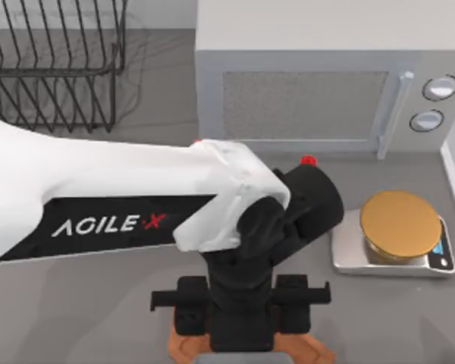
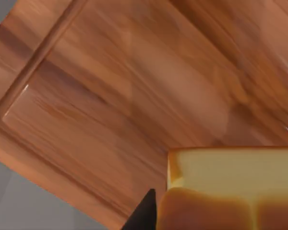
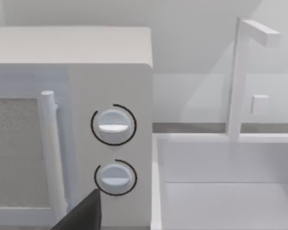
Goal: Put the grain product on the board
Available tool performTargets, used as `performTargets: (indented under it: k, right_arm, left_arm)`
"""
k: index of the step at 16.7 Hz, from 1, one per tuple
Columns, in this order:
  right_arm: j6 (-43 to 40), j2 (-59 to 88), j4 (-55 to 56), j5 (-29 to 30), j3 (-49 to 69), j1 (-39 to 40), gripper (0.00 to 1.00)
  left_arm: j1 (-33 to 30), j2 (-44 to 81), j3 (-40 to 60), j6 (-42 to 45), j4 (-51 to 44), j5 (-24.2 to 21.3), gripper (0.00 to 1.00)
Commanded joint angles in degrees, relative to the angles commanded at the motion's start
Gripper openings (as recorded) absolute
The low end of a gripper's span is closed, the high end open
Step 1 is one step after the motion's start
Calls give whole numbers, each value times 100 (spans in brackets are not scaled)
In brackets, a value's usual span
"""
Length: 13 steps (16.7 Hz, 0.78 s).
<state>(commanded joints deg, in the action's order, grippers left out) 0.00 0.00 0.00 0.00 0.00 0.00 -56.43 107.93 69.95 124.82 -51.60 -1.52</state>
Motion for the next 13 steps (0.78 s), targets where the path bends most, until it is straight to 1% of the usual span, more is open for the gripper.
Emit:
performTargets:
  k: [6, 13]
  right_arm:
    - [0, 0, 0, 0, 0, 0, 100]
    - [0, 0, 0, 0, 0, 0, 100]
  left_arm:
    - [-6, 99, -96, 10, 63, 4, 0]
    - [-6, 99, -96, 10, 63, 4, 53]
